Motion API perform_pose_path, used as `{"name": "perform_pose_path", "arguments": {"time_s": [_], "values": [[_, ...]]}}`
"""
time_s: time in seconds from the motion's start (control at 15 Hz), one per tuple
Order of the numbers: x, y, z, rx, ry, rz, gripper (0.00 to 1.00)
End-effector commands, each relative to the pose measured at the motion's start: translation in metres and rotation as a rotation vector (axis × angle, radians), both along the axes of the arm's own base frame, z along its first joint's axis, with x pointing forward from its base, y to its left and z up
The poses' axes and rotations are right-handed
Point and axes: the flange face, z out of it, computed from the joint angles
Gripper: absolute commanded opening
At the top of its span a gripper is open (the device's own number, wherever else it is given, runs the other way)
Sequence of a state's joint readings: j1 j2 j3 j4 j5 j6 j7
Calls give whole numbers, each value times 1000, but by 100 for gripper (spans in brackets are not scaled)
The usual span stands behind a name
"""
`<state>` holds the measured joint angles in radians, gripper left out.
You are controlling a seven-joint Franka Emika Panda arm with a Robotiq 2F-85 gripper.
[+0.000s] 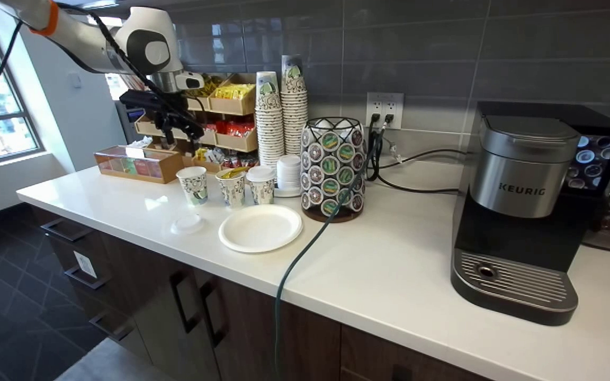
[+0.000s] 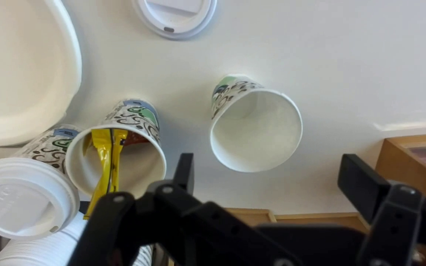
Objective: Pick up the leftmost paper cup and pour its contents into the paper cup to the immediate right, put the paper cup back on the kitchen counter
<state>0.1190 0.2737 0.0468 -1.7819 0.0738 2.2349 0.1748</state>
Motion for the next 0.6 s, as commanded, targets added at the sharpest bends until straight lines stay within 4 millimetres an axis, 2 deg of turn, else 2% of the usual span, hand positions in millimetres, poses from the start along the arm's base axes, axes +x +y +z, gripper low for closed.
{"name": "perform_pose_path", "arguments": {"time_s": [0.0,0.2,0.47,0.53], "values": [[-49,-31,13,84,-82,0,100],[-80,-48,27,109,-153,-15,100],[-111,-61,41,82,-165,-10,100],[-87,-54,37,85,-144,-15,100]]}}
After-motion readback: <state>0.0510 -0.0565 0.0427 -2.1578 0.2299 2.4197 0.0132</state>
